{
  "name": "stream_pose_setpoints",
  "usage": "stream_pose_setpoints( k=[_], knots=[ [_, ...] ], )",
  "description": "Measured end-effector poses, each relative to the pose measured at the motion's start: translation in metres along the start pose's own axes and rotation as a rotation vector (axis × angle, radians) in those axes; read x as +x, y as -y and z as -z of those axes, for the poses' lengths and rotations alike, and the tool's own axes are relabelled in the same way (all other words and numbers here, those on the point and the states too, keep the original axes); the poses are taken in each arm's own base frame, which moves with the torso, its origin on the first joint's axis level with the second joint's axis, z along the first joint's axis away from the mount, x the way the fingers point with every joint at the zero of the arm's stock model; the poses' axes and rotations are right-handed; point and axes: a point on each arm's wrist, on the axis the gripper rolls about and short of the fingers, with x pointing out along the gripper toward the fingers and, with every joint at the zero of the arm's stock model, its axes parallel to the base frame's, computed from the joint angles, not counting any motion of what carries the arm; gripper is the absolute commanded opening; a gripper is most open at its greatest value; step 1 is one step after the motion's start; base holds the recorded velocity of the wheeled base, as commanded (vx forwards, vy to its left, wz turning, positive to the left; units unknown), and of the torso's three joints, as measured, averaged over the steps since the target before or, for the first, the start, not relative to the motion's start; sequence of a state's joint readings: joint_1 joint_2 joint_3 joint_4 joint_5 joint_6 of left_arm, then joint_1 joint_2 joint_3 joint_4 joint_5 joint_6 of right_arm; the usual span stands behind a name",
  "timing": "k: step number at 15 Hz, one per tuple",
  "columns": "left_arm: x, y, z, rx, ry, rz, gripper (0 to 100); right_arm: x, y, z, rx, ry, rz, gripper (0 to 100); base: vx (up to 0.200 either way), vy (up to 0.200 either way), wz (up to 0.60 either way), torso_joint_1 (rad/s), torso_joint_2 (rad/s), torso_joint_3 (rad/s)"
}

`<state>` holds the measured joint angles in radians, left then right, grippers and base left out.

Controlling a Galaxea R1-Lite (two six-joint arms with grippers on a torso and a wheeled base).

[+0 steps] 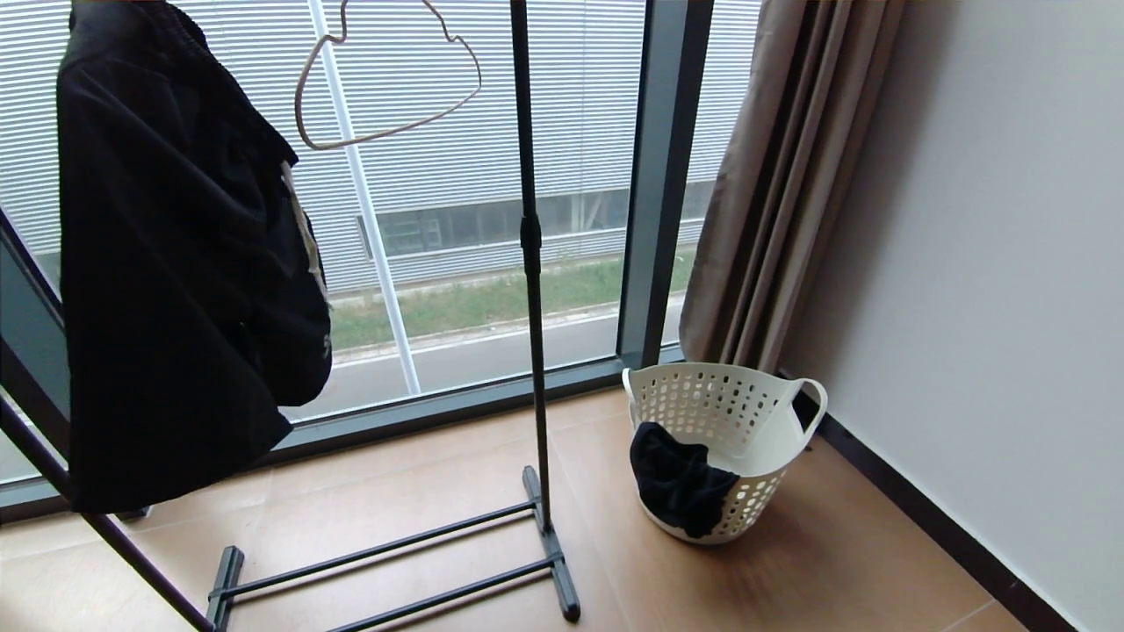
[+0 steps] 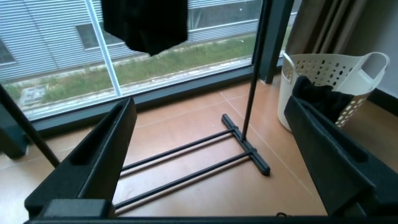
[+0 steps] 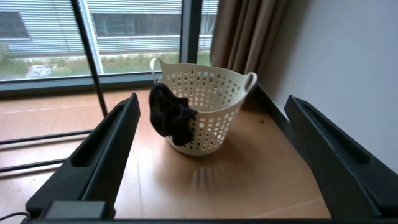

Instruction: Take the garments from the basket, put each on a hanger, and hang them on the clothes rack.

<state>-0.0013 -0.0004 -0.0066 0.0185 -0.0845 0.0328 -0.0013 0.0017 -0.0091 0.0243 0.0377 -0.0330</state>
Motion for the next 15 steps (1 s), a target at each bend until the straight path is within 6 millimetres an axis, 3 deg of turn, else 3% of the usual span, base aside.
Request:
stream_pose_setpoints(
  k=[12, 15],
  knots=[
    [0.0, 0.0, 0.0004, -0.001, -0.001, 0.001, 100, 0.0, 0.0, -0.0001, 0.0, 0.001, 0.001, 100, 0.2, -0.017, 0.0, 0.0, 0.0, 0.004],
    [0.0001, -0.0001, 0.0006, -0.003, -0.002, -0.005, 100, 0.0, 0.0, 0.0, 0.0, 0.0, 0.0, 100, 0.0, 0.0, 0.0, 0.0, 0.0, 0.0]
  ],
)
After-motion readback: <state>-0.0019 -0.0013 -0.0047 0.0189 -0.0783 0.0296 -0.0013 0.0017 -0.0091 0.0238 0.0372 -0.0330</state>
